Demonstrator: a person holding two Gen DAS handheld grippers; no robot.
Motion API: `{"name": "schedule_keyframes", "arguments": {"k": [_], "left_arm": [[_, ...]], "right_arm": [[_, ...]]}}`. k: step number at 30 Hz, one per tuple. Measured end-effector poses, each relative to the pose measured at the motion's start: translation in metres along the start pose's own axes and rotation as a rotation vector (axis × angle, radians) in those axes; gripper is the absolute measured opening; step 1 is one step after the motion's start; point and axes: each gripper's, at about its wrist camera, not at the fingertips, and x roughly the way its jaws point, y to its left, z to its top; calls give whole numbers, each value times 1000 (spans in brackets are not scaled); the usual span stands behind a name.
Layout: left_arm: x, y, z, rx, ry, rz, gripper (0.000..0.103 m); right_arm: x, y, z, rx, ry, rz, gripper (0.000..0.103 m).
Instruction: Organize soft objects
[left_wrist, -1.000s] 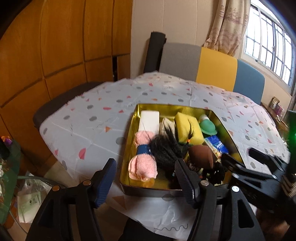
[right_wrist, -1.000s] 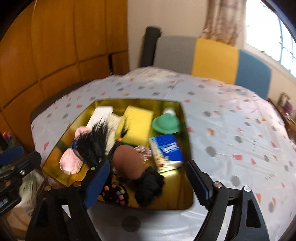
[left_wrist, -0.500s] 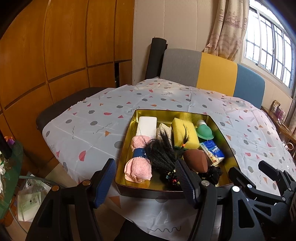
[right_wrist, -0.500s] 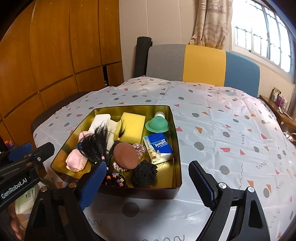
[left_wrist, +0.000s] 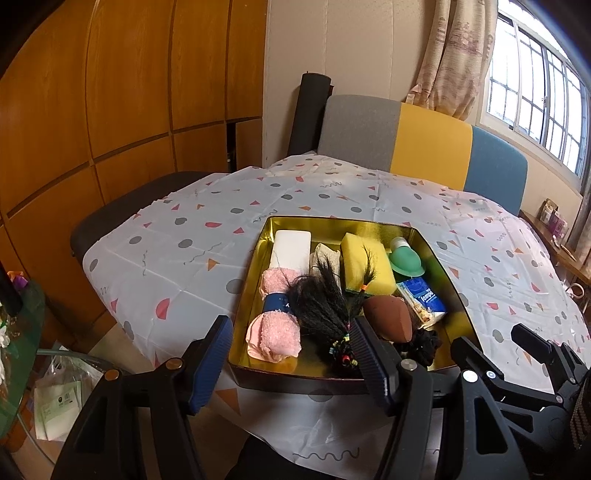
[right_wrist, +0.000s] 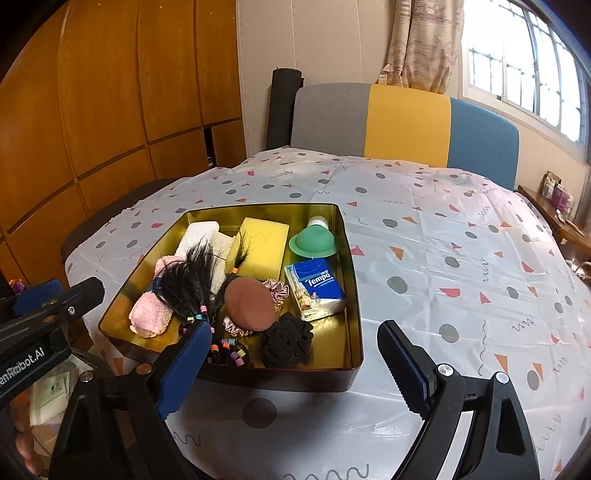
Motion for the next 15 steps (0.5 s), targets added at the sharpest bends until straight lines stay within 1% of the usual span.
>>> {"name": "schedule_keyframes", "arguments": {"k": [15], "left_arm": [[1, 2, 0, -11, -1, 20, 67]], "right_arm": [[-2, -2, 2, 3, -9, -10, 92]]}}
